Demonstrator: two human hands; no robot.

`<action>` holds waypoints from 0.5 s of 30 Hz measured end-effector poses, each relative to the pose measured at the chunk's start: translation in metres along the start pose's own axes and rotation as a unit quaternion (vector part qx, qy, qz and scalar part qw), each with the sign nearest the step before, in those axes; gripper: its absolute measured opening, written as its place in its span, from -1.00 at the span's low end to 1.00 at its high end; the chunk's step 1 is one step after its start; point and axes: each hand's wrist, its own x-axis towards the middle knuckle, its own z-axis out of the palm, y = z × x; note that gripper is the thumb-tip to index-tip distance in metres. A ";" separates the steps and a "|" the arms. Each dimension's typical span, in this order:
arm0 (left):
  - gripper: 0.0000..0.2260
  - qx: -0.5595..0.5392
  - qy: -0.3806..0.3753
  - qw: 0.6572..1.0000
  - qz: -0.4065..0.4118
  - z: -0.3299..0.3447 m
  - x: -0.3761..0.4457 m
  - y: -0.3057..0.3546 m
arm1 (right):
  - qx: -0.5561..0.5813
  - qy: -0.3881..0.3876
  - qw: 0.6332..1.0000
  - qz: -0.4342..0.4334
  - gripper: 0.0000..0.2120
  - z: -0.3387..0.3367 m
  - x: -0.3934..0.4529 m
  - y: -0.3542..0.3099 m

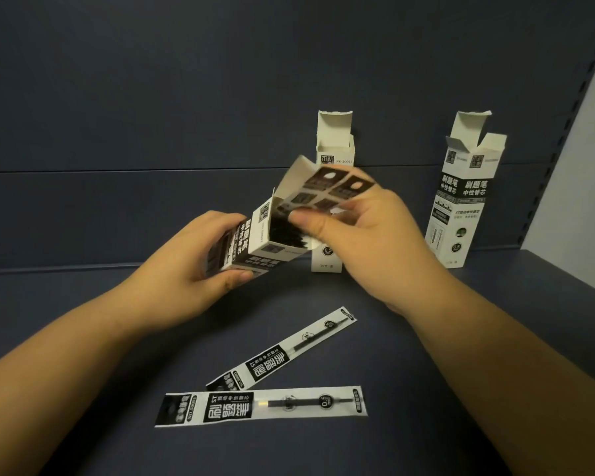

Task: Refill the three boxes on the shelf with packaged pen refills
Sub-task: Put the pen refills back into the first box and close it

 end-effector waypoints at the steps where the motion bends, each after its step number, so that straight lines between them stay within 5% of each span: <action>1: -0.51 0.007 -0.002 1.000 0.005 0.000 0.000 0.001 | -0.011 -0.006 1.000 0.013 -0.74 0.001 0.000 0.001; 11: -0.50 0.006 -0.005 1.000 0.014 0.000 0.000 0.003 | -0.033 -0.031 0.999 -0.023 -0.84 -0.005 0.002 -0.002; 15: -0.50 0.014 -0.006 1.000 0.025 0.000 0.002 0.005 | -0.116 -0.076 0.989 0.053 -0.84 0.004 0.004 0.002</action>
